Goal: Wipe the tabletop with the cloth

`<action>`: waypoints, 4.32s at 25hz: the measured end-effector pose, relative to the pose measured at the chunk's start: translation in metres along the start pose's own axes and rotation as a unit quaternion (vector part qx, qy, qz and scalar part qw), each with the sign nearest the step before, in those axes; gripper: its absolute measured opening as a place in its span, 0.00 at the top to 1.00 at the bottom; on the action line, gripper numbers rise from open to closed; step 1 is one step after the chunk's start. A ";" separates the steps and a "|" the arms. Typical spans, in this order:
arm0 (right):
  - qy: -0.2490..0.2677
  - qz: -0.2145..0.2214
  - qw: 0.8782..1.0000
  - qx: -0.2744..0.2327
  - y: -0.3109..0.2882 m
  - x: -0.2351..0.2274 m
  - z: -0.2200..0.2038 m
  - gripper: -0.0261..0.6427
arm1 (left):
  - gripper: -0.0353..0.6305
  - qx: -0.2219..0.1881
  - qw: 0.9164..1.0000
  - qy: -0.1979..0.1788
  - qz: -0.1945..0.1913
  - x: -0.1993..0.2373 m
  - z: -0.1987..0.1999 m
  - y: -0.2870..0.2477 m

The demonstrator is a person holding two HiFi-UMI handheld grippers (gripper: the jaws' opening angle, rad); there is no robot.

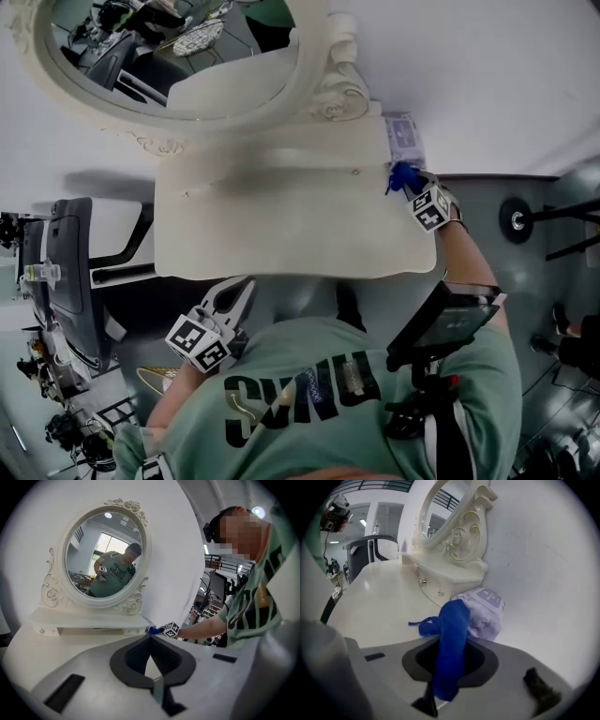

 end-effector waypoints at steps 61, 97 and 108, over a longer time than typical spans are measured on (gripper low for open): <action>-0.303 0.009 0.952 -0.035 0.028 -0.052 -0.065 0.84 | 0.95 0.028 1.000 -0.008 -0.001 -0.013 -0.018 0.010; -0.252 0.197 0.947 -0.044 0.156 0.246 0.025 0.83 | 0.95 -0.123 0.991 0.000 -0.046 0.031 0.020 0.073; -0.272 0.141 0.950 -0.052 0.143 0.346 0.140 0.83 | 0.95 -0.161 0.984 -0.018 -0.069 0.141 0.003 0.212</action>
Point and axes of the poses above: the fingertips, and each gripper's own axes: y backward along the fingers, x to its left, z out of its top, the point moved 5 cm from there along y, backward along the fingers, and after that the axes turned 2 degrees about -x, right-handed, at the moved point
